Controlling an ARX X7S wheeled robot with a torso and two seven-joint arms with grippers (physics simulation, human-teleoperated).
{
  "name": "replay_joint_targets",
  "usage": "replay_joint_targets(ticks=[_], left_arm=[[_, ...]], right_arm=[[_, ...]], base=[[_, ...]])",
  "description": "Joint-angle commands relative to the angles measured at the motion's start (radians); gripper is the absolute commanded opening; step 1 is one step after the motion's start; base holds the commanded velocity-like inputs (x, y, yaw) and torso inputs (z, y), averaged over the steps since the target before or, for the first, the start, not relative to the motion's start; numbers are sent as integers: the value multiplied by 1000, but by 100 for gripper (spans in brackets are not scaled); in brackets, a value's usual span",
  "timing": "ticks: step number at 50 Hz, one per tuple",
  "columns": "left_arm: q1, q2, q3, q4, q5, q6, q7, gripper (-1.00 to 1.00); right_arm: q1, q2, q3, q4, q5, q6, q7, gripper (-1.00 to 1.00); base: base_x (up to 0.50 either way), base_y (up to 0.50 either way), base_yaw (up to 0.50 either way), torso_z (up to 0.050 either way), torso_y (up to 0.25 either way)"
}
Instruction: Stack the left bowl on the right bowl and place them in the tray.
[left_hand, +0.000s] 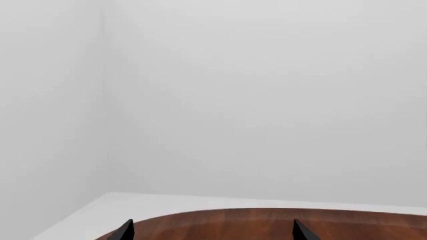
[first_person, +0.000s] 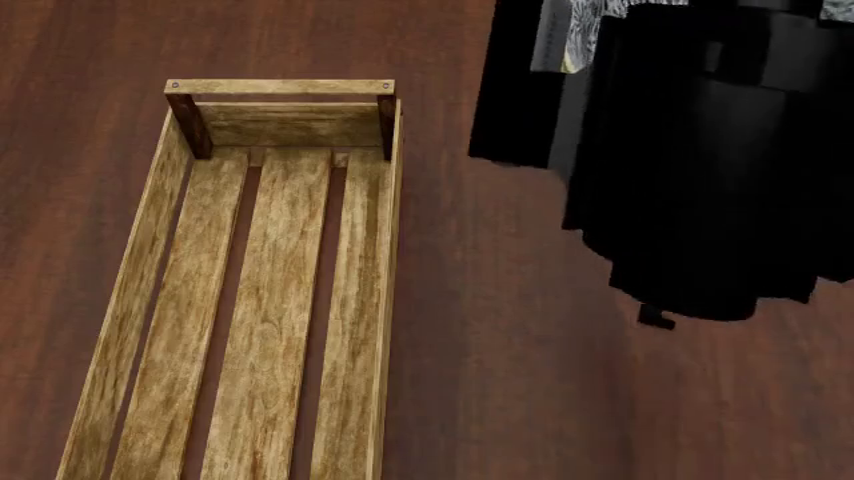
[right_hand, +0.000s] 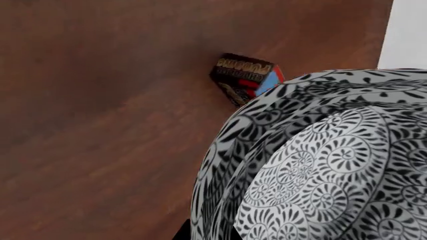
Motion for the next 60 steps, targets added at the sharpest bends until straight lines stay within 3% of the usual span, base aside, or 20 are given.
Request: replay_joint_targets(ticks=[1,12,25,34,37,42,46,55,60], left_arm=[[-47,2,7,9,-28,-14,-4,100],[-118,6,56,11,-46,-17,-7,100],[-342,-12,338,11,-16,57,-35,100],[-397,-1,394,10,-17,67,-47,100],[-413,2,414,10,-16,70,-51,100],[-423,1,440,8,-5,84,-56,100],[-424,4,445,5,-2,87,-54,100],[-427,-17,477,10,22,106,-56,100],[-482,-28,555,11,38,130,-59,100]], right_arm=[[45,-108,-26,97,-263,-224,-226,-100],[30,-190,31,262,-364,-437,-382,-100],[-20,-290,103,422,-433,-631,-474,-100],[-78,-388,158,576,-473,-759,-521,-100],[-115,-399,223,598,-539,-774,-551,-100],[-226,-399,469,601,-758,-752,-634,-100],[-307,-399,589,573,-896,-730,-690,-100],[-392,-399,623,523,-969,-722,-712,-100],[-424,-399,623,499,-973,-704,-719,-100]], base=[[0,0,0,0,0],[0,0,0,1,1],[0,0,0,0,2],[0,0,0,0,1],[0,0,0,0,0],[0,0,0,0,0],[0,0,0,0,3],[0,0,0,0,0],[0,0,0,2,2]])
